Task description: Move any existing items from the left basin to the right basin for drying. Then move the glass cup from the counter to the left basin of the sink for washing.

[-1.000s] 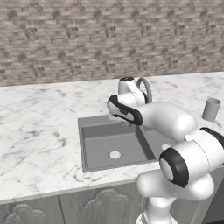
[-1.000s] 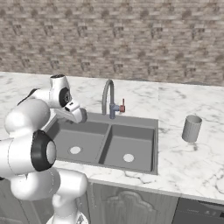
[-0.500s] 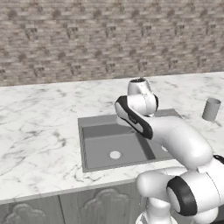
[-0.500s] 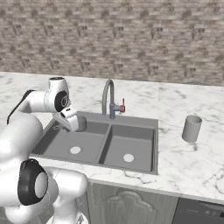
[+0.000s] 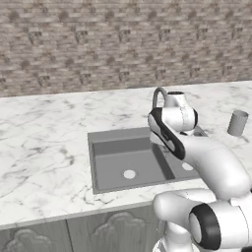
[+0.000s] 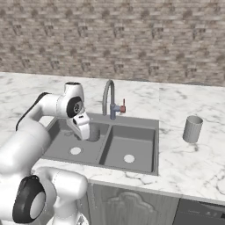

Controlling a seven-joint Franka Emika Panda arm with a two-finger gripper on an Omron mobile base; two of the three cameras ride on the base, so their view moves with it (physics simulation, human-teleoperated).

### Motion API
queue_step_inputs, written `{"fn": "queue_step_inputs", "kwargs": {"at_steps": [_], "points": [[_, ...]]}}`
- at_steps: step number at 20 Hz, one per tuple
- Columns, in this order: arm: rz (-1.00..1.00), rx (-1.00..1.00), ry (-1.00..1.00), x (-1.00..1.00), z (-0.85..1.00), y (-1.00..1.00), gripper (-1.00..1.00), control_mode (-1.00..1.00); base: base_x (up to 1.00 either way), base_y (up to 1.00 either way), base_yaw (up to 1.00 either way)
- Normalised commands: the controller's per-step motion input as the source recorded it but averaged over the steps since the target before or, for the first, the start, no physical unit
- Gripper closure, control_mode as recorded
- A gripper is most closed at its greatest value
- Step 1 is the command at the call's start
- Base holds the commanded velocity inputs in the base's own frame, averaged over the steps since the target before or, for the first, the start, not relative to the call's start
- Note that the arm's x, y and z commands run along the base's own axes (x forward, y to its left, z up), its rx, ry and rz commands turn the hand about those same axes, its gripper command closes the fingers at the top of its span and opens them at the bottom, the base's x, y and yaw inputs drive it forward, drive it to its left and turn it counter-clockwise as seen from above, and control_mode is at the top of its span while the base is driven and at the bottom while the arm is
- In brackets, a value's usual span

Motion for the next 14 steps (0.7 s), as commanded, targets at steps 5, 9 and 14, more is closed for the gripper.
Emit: {"fn": "queue_step_inputs", "kwargs": {"at_steps": [5,9,14], "points": [[-0.1,0.03,0.09,-0.07,0.0,-0.75,1.0,-1.0,0.0,0.0,0.0],[-0.06,0.03,0.08,0.0,-0.02,-0.78,1.0,-1.0,0.0,0.0,0.0],[-0.01,0.05,0.03,0.04,-0.18,-0.82,1.0,-1.0,0.0,0.0,0.0]]}}
